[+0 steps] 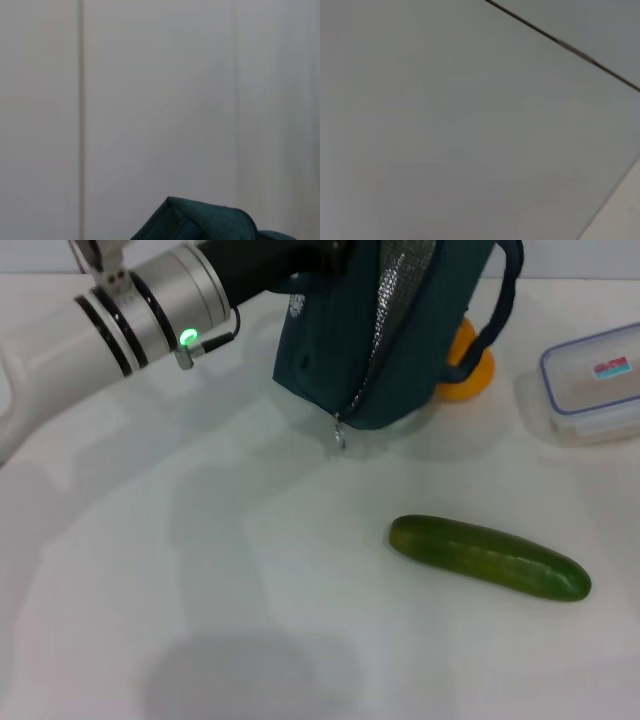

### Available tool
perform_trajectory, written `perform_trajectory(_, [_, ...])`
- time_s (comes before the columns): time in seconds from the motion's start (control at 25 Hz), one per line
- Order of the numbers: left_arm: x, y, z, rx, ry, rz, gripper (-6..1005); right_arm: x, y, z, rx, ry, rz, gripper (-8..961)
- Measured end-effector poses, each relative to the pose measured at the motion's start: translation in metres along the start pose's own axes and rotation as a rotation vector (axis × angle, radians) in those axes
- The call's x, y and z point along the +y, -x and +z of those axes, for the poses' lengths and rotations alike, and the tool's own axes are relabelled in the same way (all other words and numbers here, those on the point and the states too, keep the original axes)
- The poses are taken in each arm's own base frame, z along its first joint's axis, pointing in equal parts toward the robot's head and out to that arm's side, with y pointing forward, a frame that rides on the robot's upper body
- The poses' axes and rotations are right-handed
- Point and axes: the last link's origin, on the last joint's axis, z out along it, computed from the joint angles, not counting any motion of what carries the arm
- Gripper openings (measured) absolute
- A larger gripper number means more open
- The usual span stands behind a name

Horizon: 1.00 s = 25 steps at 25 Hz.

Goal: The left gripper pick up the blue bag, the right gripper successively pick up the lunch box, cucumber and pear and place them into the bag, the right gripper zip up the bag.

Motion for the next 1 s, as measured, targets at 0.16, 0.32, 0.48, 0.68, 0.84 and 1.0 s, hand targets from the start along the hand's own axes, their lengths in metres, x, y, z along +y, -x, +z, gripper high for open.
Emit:
perform_trajectory(0.16, [-0.014,-0.008,0.001,-0.108,-0.017,-0.073,45,0.004,0.005,-0.001,-0.014,0.031,-0.072,98])
perform_trajectory(0.32, [-0.016,-0.017,0.000,-0.202,0.023,-0.126,45,0.013,0.011,0.001,-0.035,0.083,-0.141,97])
perform_trajectory(0.48, [-0.014,-0.026,-0.009,-0.273,0.068,-0.199,46,0.022,0.016,0.004,-0.048,0.130,-0.215,97])
perform_trajectory(0.68, [-0.013,-0.046,-0.035,-0.284,0.105,-0.305,46,0.032,0.019,0.007,-0.050,0.180,-0.284,96])
perform_trajectory(0.84, [-0.017,-0.048,-0.052,-0.291,0.086,-0.392,45,0.040,0.015,0.008,-0.036,0.230,-0.326,96])
perform_trajectory(1.0, [-0.015,-0.029,-0.057,-0.348,0.057,-0.447,45,0.047,0.011,0.013,-0.003,0.270,-0.360,96])
